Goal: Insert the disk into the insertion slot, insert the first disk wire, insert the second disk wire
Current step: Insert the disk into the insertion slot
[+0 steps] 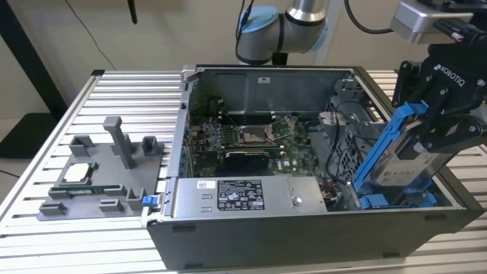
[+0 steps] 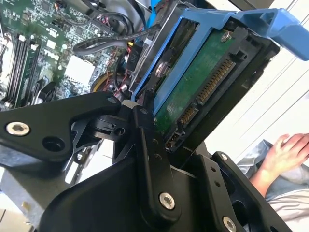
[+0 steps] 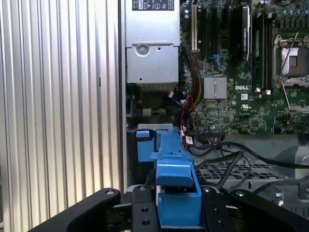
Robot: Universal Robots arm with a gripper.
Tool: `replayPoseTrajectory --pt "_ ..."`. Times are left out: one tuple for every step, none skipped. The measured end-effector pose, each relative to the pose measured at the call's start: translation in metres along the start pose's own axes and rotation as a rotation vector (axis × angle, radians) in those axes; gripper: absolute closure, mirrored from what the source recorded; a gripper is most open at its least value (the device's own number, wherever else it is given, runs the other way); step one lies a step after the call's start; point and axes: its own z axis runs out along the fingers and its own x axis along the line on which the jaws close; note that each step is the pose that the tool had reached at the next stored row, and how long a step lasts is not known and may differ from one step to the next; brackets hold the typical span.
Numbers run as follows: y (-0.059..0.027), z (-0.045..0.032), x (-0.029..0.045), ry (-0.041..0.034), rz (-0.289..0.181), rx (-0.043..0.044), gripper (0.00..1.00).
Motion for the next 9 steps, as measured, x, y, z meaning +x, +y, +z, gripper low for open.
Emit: replayPoseTrajectory --pt "0.0000 0.0006 0.0000 0.0000 0.000 0.0000 1.00" --pt "-0.0001 0.0012 0.0000 -0.0001 0.000 0.0000 1.00" --pt "-0.0002 0.0018 0.0000 0.0000 0.000 0.0000 1.00" --pt "-0.0002 0.0024 0.0000 -0.0001 0.000 0.0001 1.00" --pt "-0.0003 0.0030 0.0000 -0.0001 0.000 0.0001 1.00" --pt "-0.0003 0.0036 0.0000 -0.0001 0.000 0.0002 1.00" --pt "-0.0004 0.0043 0.0000 -0.0001 0.000 0.0002 1.00" --pt "-0.0005 0.0049 0.0000 0.0002 0.000 0.0004 1.00" --pt "-0.0006 0.0061 0.0000 -0.0001 0.000 0.0004 1.00"
